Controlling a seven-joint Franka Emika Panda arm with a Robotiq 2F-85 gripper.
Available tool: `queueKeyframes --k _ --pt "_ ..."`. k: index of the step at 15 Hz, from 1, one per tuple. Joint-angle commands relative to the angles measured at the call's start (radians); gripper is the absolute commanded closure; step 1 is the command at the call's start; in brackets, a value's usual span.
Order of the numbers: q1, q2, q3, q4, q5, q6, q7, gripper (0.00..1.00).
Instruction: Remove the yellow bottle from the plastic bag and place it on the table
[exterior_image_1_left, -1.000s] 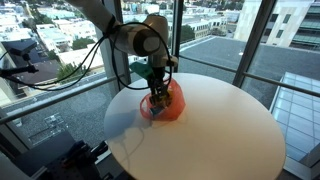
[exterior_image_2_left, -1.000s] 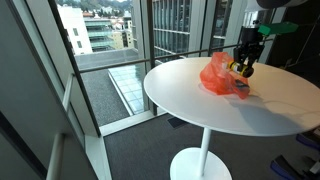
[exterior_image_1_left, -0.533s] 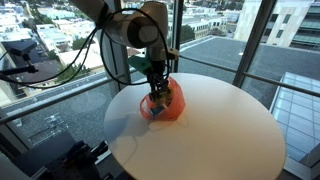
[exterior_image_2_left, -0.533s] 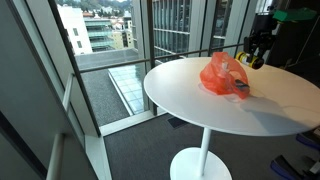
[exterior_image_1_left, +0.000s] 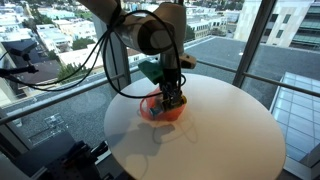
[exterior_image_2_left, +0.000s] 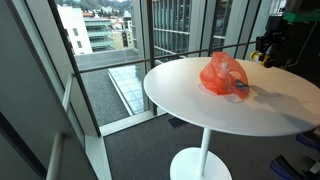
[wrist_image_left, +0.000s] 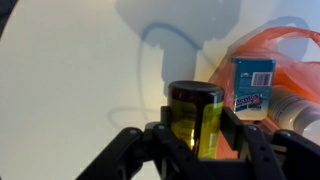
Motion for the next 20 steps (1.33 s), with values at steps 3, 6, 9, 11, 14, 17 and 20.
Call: queueKeyframes --k 3,6,9,11,14,17,20 --pt "-0.044 0.106 -0.031 0.042 0.023 0.025 -0.059 0.73" --pt "-0.062 0.164 -0.040 0.056 0.026 0.057 -0.086 0.73" --pt "-0.073 0.203 -0.039 0.068 0.032 0.069 -0.107 0.73" --pt "-0.075 0.217 -0.037 0.073 0.033 0.066 -0.118 0.73" --pt "-0.069 0.218 -0.035 0.070 0.022 0.060 -0.122 0.47" --pt "-0.063 0.201 -0.030 0.059 0.019 0.057 -0.138 0.33" --pt "-0.058 0.179 -0.024 0.049 0.016 0.050 -0.158 0.29"
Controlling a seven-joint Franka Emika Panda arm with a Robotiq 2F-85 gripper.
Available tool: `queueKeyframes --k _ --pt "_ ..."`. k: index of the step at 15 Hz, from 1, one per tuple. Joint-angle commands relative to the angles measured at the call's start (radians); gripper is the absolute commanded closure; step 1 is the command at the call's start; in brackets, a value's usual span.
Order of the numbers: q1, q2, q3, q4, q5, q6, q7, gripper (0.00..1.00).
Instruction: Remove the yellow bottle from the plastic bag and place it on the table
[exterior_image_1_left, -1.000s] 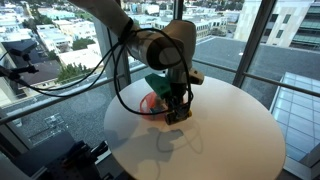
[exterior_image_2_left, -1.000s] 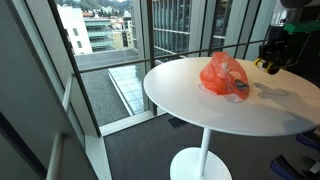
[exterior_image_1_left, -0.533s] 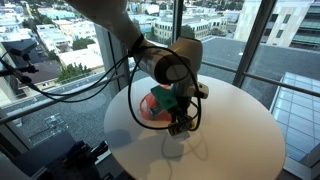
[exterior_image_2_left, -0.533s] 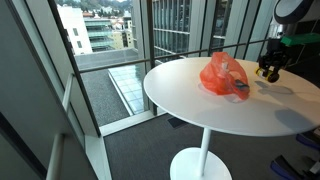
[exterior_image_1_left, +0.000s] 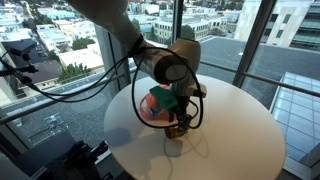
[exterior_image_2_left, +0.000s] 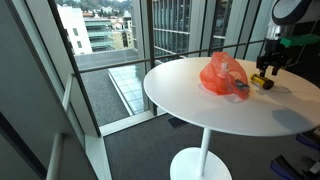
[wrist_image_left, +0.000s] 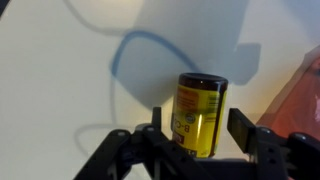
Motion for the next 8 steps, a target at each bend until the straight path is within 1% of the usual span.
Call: queueKeyframes --k 1,2,5,7,8 --pt "0.002 -0.042 0.012 -0.006 0.013 -0.029 -0.050 0.26" --pt "0.003 -0.054 0.016 -0.010 0.016 -0.035 -0.062 0.28" --pt "0.004 -0.093 0.033 -0.016 0.027 -0.071 -0.110 0.25" --pt "0.006 -0.124 0.043 -0.016 0.034 -0.119 -0.144 0.15" --pt "0.008 -0.140 0.048 -0.015 0.039 -0.149 -0.159 0.05"
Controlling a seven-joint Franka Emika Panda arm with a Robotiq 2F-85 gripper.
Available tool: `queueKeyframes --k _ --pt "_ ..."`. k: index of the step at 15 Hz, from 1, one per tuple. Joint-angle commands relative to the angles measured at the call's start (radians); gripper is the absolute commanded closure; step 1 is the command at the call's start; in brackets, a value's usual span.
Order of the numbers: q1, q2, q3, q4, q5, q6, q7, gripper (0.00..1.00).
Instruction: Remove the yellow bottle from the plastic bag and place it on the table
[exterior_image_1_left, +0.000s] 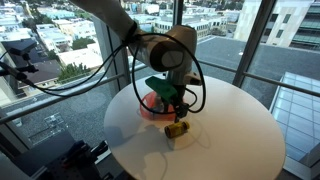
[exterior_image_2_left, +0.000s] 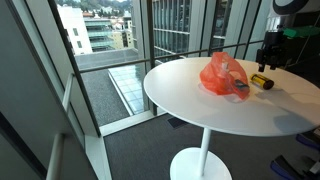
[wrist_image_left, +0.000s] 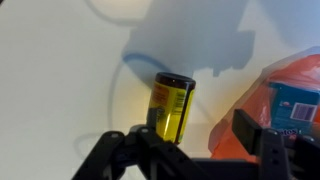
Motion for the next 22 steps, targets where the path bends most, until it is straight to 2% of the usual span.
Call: queueKeyframes --k 1,6,14,19,22 --pt "0.006 -0.083 0.016 -0.013 0.030 -0.103 -0.077 0.01" --pt "0.034 -0.177 0.021 -0.020 0.006 -0.234 -0.083 0.00" --pt "0.064 -0.340 0.023 -0.041 -0.025 -0.315 -0.054 0.00" --pt "0.066 -0.409 0.020 -0.005 -0.014 -0.443 -0.072 0.00" --pt "0.066 -0.437 0.022 0.006 -0.024 -0.480 -0.060 0.00"
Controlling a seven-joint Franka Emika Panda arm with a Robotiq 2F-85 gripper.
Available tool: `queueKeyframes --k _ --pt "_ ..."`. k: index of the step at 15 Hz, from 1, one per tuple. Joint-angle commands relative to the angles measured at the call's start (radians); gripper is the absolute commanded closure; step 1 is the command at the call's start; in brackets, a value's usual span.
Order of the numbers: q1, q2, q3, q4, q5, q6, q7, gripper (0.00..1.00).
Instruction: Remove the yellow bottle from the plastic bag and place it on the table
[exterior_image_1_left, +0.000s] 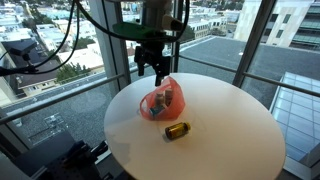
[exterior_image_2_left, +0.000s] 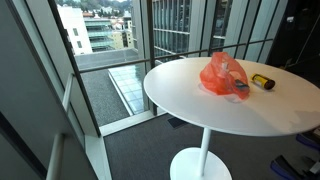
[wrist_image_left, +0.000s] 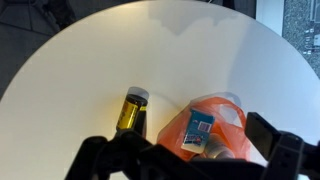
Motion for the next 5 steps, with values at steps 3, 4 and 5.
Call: queueKeyframes --k 3,4,5 --pt "0.002 -0.021 -0.003 0.005 0.000 -0.018 0.000 0.00" --pt "0.002 -0.020 -0.003 0.004 0.000 -0.018 0.000 0.00" --pt "0.002 -0.019 -0.003 0.003 0.000 -0.018 0.000 0.00"
